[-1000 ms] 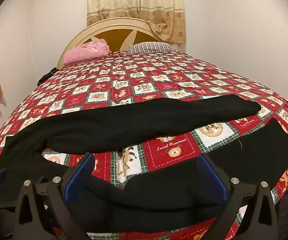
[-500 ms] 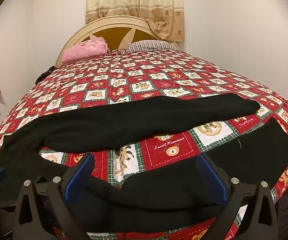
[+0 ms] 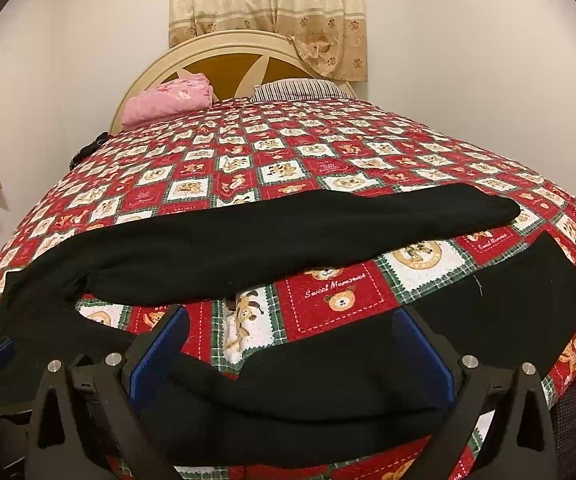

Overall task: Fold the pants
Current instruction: 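Lower both grippers onto the black pants waistband and close them, then lift the black pants with both grippers, raising the waistband off the quilt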

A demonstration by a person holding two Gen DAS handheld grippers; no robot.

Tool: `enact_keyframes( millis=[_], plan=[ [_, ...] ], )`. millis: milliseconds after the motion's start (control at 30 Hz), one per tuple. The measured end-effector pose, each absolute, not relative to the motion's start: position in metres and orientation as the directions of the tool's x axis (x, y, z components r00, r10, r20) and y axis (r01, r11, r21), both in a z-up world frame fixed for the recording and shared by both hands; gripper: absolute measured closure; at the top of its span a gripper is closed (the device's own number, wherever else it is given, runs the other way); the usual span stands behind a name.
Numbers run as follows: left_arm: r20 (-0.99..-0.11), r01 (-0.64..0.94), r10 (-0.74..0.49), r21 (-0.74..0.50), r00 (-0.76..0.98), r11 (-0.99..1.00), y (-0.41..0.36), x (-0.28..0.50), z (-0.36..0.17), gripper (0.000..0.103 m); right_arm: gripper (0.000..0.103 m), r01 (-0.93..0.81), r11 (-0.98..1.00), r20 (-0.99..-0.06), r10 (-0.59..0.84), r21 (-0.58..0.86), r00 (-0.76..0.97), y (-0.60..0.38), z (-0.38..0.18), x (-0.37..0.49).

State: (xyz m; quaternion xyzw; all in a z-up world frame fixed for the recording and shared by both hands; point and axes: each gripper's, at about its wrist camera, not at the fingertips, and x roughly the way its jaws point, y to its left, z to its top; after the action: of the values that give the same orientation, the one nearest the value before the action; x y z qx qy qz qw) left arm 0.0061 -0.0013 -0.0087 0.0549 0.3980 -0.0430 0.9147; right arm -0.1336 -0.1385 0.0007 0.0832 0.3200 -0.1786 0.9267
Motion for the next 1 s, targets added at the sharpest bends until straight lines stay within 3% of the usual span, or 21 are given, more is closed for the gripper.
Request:
enact_keyframes(
  millis=[467,633,700,767,833,1000],
  plan=[
    [-0.751,-0.015,0.133,0.162,0.647,0.987,0.082,0.050,-0.011,0.000,0.001,0.303,0.953,-0.611,-0.239,0.002,0.755,-0.145,0.012,-0.091],
    [-0.803,-0.030,0.119,0.126,0.584,0.992,0.136,0.068,-0.016,0.013,0.001,0.218,0.976,-0.622,-0.172,-0.002,0.764,-0.142,0.016,-0.061],
    [-0.816,-0.035,0.103,0.100,0.570,0.994,0.159,0.076,-0.014,0.024,0.001,0.163,0.987,-0.633,-0.137,-0.018,0.762,-0.136,0.015,-0.044],
    [-0.815,-0.042,0.053,0.036,0.578,0.998,0.184,0.086,-0.008,0.033,0.001,0.106,0.994,-0.648,-0.103,-0.035,0.755,-0.129,0.014,-0.023],
    [-0.798,-0.052,0.007,-0.030,0.602,0.998,0.204,0.099,-0.004,0.036,0.001,0.034,0.998,-0.678,-0.058,-0.049,0.733,-0.122,0.009,0.002],
    [-0.830,-0.092,0.034,-0.021,0.556,0.996,0.229,0.148,-0.012,0.041,0.020,-0.095,0.995,-0.759,0.055,-0.009,0.648,-0.112,-0.006,0.049]
  ],
)
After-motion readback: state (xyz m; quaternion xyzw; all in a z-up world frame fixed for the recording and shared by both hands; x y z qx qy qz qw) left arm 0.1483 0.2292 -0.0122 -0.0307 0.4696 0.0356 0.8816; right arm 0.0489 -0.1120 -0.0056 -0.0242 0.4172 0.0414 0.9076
